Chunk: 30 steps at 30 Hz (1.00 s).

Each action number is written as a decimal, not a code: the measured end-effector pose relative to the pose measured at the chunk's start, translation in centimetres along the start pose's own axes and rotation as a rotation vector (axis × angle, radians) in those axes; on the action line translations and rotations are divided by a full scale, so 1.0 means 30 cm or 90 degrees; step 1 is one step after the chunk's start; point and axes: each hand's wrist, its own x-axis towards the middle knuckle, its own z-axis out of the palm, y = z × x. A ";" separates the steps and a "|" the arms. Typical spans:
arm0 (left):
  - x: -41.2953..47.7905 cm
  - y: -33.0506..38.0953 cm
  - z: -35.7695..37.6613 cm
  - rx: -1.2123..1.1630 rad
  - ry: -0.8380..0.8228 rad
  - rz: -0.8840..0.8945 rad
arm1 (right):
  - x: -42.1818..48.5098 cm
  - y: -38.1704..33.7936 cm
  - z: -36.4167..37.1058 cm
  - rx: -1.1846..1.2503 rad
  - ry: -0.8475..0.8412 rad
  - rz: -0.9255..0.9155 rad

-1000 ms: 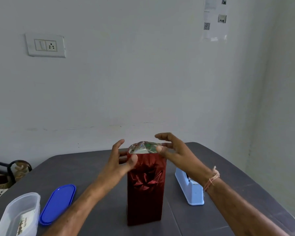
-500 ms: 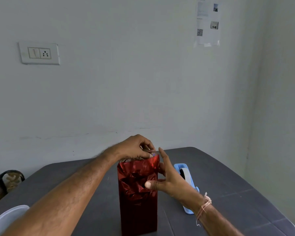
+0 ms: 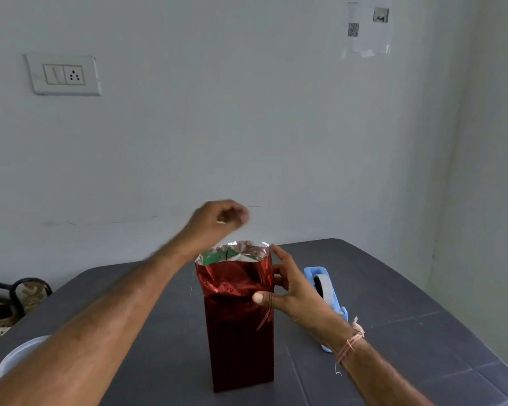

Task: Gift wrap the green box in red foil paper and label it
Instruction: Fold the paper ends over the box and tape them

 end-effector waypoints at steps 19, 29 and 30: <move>-0.465 -0.136 0.217 -0.073 0.084 -0.006 | -0.154 -0.017 0.111 -0.083 0.141 -0.041; -0.436 -0.165 0.149 0.112 0.033 0.014 | -0.148 -0.070 0.105 -0.199 0.124 -0.103; -0.435 -0.170 0.146 0.113 0.032 0.011 | -0.148 -0.079 0.101 -0.192 0.120 -0.105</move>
